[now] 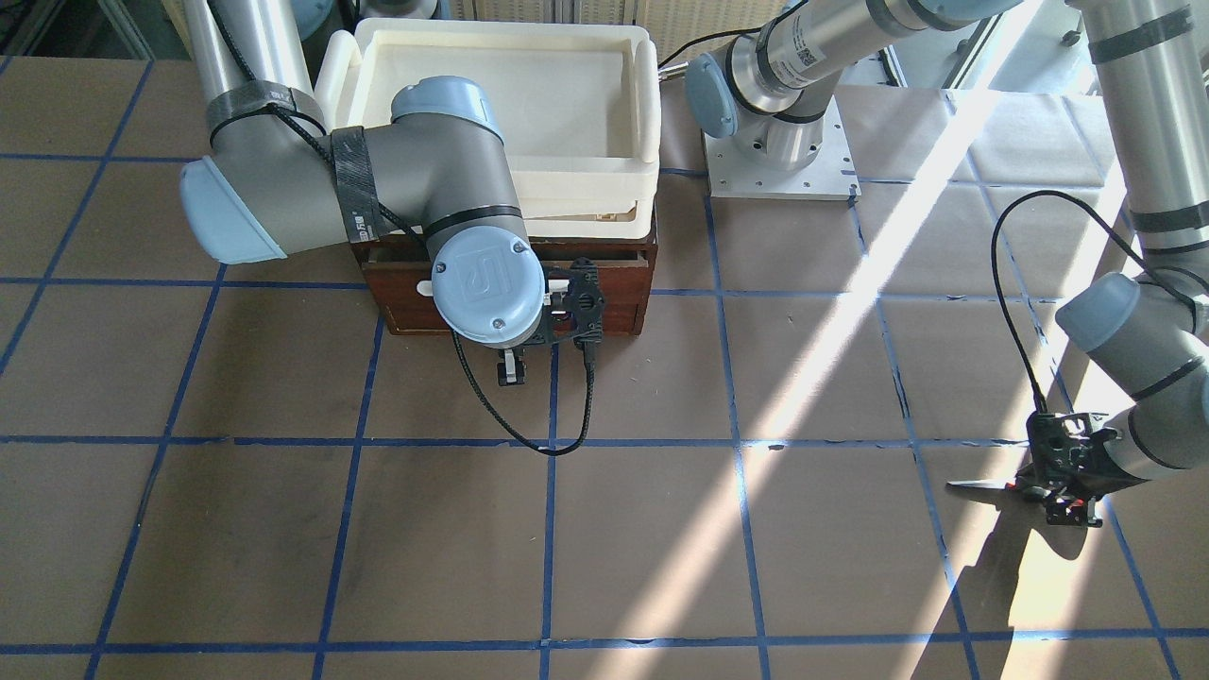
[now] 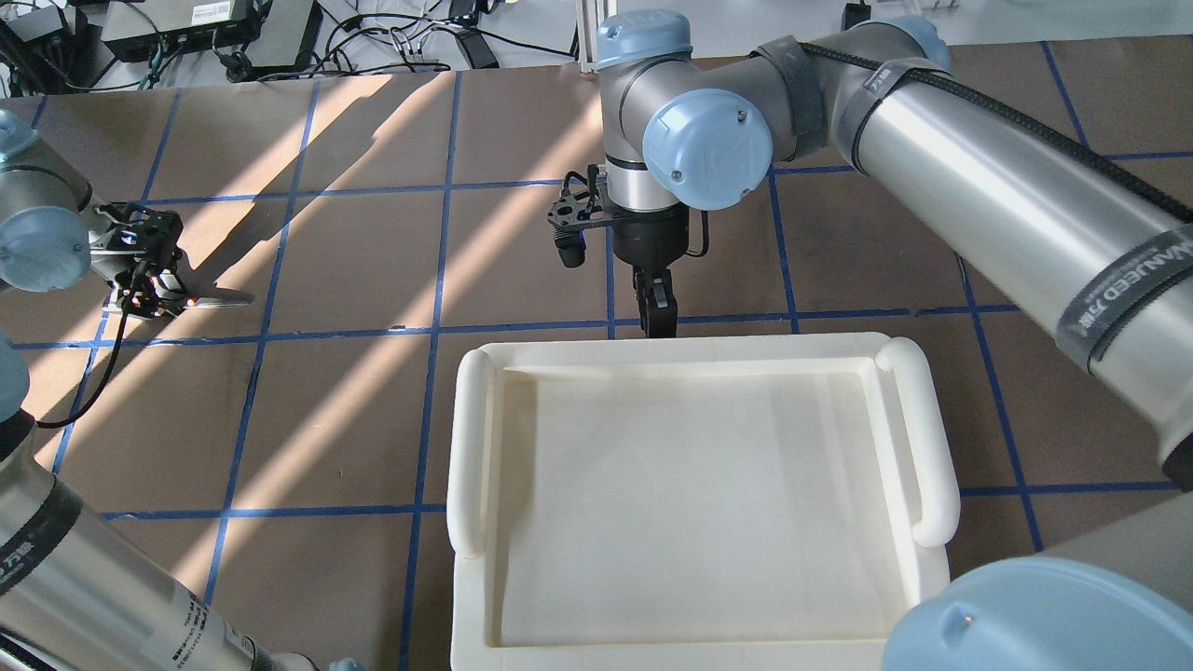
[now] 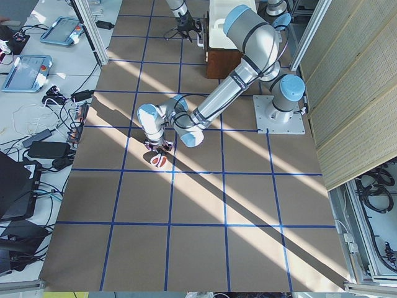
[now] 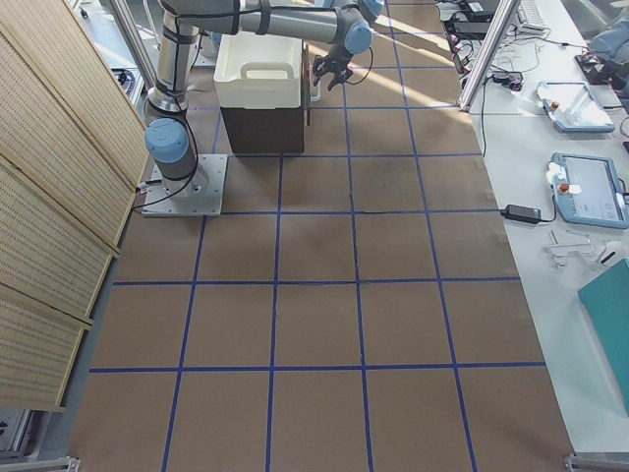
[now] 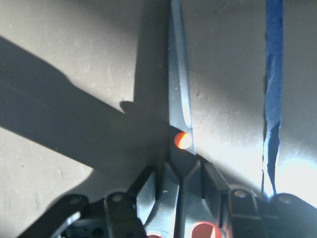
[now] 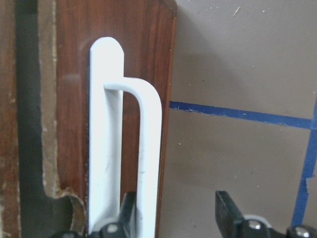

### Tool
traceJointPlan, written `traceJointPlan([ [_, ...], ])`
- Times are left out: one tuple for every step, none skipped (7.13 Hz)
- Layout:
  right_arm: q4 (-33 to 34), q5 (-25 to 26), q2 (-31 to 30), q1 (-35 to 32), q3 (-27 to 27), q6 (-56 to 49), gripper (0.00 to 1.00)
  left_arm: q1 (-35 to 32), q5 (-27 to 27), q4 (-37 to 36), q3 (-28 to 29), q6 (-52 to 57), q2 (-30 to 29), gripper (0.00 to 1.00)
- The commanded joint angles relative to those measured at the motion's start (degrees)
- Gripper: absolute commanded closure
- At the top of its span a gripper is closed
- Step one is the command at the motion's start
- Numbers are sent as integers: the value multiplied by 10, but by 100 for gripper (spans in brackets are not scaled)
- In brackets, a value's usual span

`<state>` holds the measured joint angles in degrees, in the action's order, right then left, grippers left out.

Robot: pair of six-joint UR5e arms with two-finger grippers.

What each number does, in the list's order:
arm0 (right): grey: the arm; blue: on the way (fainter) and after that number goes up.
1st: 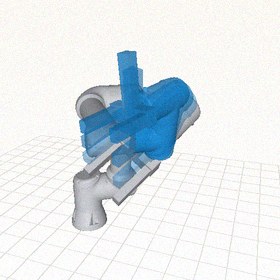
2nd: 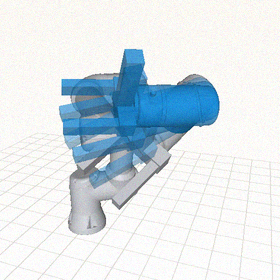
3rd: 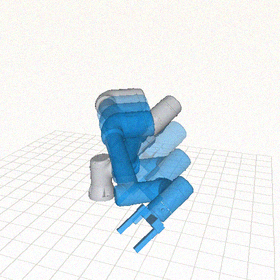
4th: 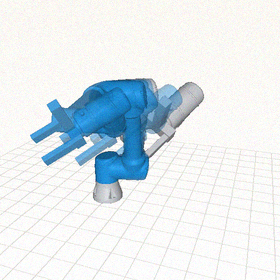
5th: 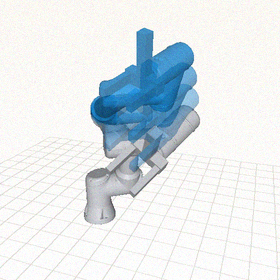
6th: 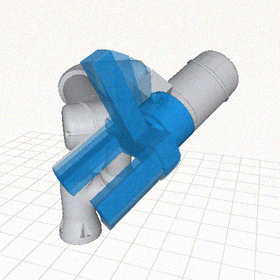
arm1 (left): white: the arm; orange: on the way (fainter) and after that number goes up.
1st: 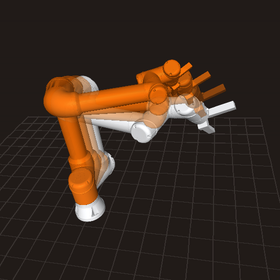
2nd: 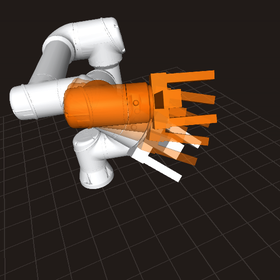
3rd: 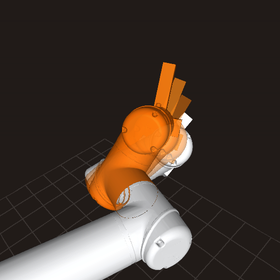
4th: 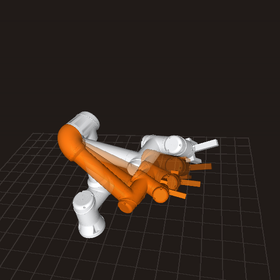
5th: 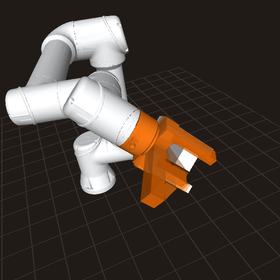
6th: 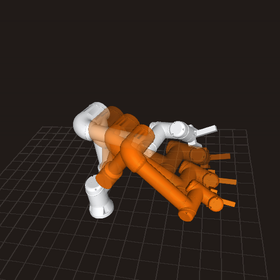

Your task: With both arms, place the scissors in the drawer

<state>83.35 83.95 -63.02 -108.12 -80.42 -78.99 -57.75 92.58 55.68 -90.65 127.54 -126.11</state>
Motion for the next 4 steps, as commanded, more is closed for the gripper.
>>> traceJointPlan([
  [1,3,30,0,48,-1,39,-2,2,-3,1,11,1,100],
  [1,6,40,3,66,-1,39,-7,4,-3,1,11,8,100],
  [4,7,52,5,82,-4,39,-10,5,-4,2,11,12,100],
  [9,7,64,5,97,-5,39,-14,5,-3,10,11,19,100],
])
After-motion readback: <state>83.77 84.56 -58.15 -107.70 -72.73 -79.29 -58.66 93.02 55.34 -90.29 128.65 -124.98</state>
